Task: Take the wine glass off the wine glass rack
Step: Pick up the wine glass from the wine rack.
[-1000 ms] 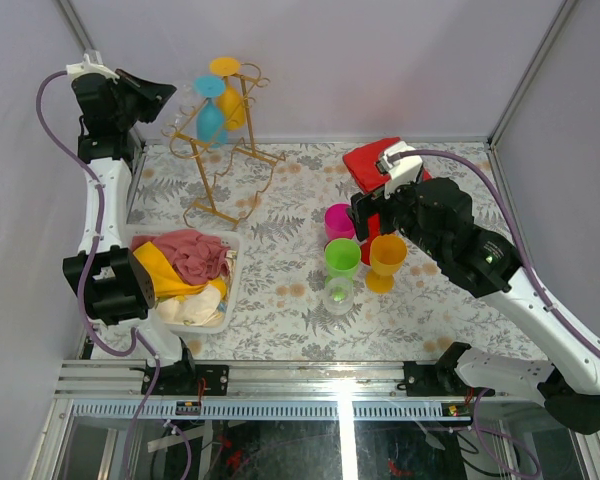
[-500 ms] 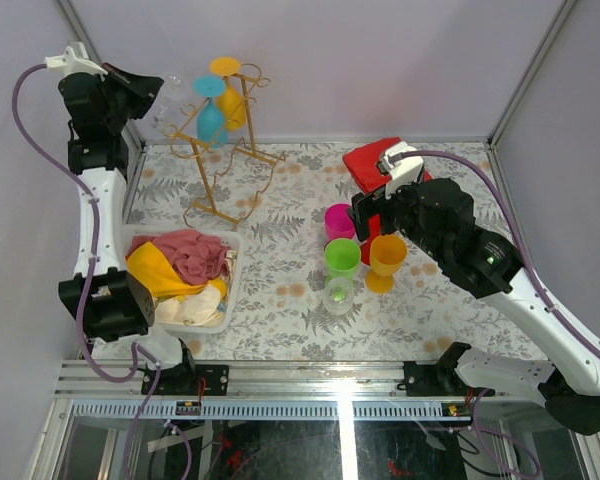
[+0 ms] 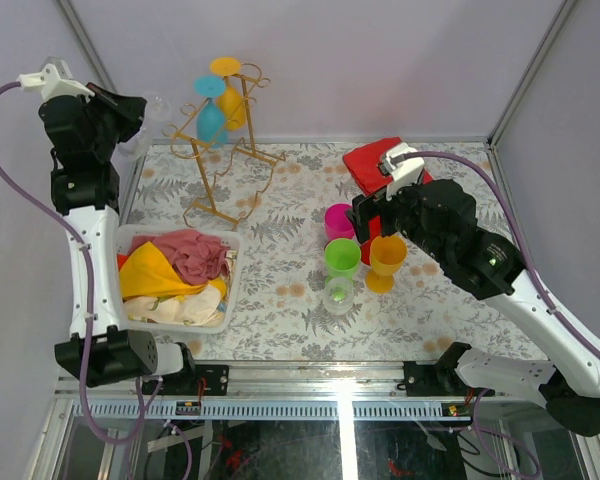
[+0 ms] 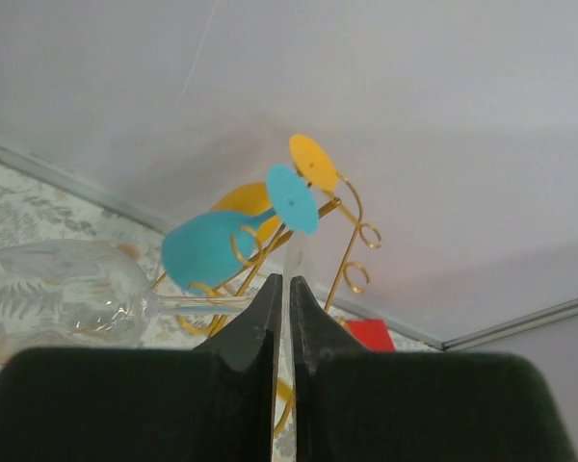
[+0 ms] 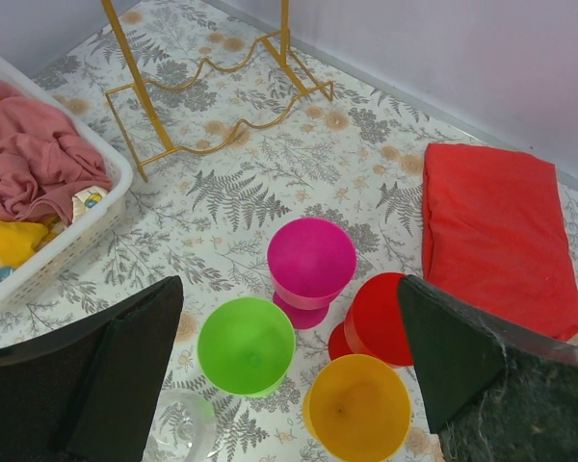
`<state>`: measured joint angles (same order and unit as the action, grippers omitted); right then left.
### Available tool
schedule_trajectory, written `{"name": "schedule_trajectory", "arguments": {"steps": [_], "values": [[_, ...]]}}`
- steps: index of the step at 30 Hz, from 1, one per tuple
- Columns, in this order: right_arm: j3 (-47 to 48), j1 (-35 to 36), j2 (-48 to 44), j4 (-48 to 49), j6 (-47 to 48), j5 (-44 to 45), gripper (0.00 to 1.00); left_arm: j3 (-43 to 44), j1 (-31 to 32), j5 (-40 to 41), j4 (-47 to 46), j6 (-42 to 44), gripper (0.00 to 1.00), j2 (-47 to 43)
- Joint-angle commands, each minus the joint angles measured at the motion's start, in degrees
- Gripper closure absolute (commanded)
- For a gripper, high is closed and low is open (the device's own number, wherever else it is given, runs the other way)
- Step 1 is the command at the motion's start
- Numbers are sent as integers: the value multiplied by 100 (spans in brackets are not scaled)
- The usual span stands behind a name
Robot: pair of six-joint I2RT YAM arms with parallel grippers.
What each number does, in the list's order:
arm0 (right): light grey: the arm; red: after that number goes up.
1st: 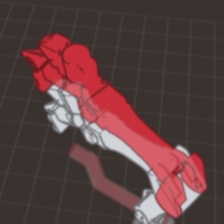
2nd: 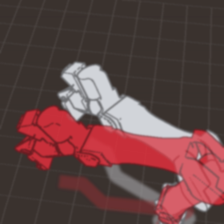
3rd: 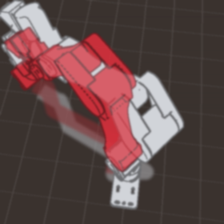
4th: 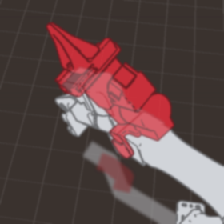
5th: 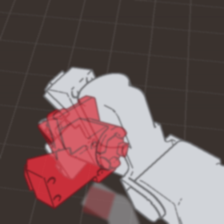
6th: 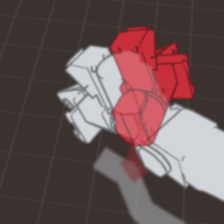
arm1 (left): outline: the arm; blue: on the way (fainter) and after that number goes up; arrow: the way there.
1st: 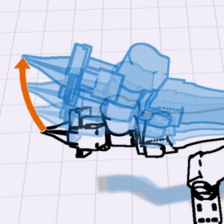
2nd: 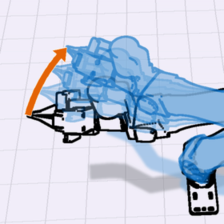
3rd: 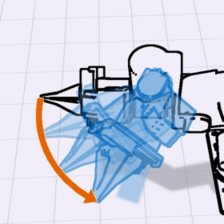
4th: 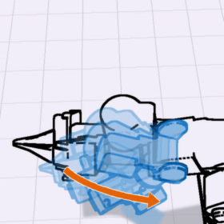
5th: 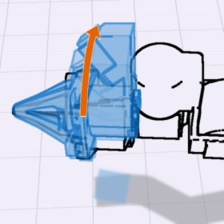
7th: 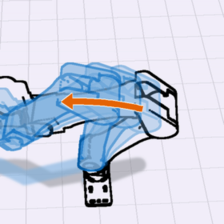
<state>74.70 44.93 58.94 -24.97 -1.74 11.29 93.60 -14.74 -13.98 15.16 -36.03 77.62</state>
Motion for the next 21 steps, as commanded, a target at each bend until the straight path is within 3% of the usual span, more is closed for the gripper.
{"name": "schedule_trajectory", "arguments": {"steps": [1,6,11,15,21], "values": [[-15,-32,-122,226,-150,-281,1,-112,-40,194,415,532,100,-584],[-113,-36,-266,171,-406,-562,1,-268,-57,303,1057,826,100,-1283],[-393,-29,-551,151,-804,-987,1,-617,-63,-245,1602,941,100,-1945],[-597,-28,-787,149,-1212,-1499,1,-1301,-61,-1187,1735,783,100,-2640],[-1020,-31,-1096,516,-2051,-2362,0,-2051,-63,-3444,1515,159,100,-3304]]}}
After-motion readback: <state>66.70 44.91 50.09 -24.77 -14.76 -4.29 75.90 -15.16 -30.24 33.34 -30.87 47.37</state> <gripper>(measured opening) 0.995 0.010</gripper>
